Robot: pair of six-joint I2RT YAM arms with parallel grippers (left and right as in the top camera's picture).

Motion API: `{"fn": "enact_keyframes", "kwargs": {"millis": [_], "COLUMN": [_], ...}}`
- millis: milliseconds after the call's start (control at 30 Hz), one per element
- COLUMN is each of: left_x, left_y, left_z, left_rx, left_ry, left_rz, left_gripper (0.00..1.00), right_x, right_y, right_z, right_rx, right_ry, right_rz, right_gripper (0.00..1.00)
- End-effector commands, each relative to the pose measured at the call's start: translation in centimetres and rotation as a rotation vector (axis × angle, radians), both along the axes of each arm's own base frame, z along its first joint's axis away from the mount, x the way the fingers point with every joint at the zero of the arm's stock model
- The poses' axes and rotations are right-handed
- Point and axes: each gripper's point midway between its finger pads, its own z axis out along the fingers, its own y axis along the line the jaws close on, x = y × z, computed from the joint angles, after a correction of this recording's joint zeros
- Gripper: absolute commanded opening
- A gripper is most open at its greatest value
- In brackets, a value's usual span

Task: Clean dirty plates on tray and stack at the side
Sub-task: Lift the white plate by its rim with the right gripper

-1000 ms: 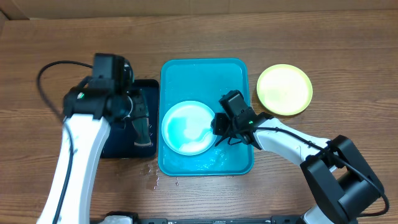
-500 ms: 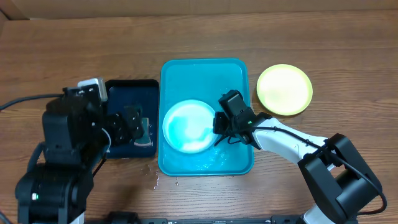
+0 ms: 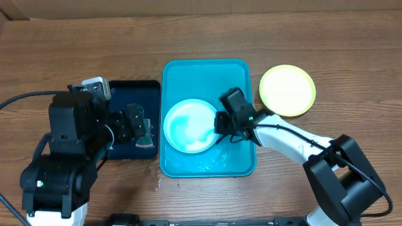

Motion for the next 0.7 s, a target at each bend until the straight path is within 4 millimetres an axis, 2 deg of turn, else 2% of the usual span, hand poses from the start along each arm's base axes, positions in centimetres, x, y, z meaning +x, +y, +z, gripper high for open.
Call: {"fn": "enact_keyframes", "kwargs": {"millis": [0,167,267,533,600,667], "left_x": [0.6,1.5,2.1,3.6,3.9,3.3], "left_y": [0.2,0.2,0.1,0.0,-1.0,-2.6], "left_z": [-0.2,-1.4,-2.4,-5.0,-5.7,-6.5], "left_rx": [0.007,0.011,0.015,0.020,-0.027,-0.105], "left_ry": [0.016,0.065,0.103,0.200,0.229,0.291], "left_rz": [0.015,0.015,0.014,0.014,-0.010,-0.062], "left_gripper": [1.00,1.00,1.00,1.00,1.00,1.00], "right_x": [3.4,4.6,4.8,3.7,3.4,3.3], "right_y": [1.2,3.7,5.2,10.0,11.3,12.1], "right_z": [5.5,8.3,9.0,9.2,9.2,9.3], "right_rx": [0.016,0.029,0.003,-0.078,-0.081,-0.087], "right_ry": [-0.131,-0.255,-0.340,-0.538,-0.575,-0.617], "right_rz": [-0.013,0.030,0.027,0.091,0.110,0.103], "right_gripper": [0.04,0.04,0.04,0.04,0.04,0.04]}}
